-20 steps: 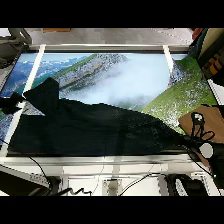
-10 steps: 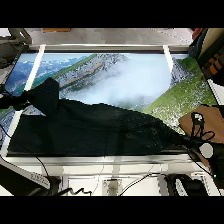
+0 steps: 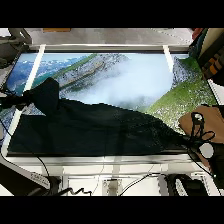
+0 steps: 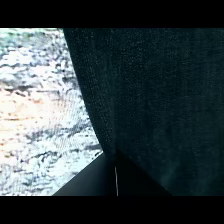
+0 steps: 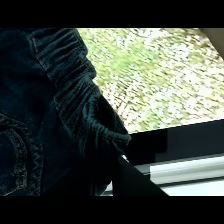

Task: Fold the clothes and pants, and hang the long-sleeved shirts on hangers.

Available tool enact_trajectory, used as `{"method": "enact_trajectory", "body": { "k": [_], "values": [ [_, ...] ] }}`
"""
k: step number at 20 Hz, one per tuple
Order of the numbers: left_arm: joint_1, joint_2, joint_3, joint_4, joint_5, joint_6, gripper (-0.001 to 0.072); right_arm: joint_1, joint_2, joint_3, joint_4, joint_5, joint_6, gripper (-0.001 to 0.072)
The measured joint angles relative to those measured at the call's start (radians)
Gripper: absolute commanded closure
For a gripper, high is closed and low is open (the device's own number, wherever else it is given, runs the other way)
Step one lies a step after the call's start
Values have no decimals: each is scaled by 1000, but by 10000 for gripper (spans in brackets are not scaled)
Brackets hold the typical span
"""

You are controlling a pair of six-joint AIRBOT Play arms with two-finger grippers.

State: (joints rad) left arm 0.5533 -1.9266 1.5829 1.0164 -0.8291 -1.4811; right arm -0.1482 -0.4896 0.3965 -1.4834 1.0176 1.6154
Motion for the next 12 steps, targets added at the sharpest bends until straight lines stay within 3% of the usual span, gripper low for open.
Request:
{"method": "enact_trajectory", "body": {
  "k": [12],
  "values": [
    [2, 288, 0, 35, 98, 30, 689, 0, 0, 1, 22, -40, 3, 675]
  ]
}}
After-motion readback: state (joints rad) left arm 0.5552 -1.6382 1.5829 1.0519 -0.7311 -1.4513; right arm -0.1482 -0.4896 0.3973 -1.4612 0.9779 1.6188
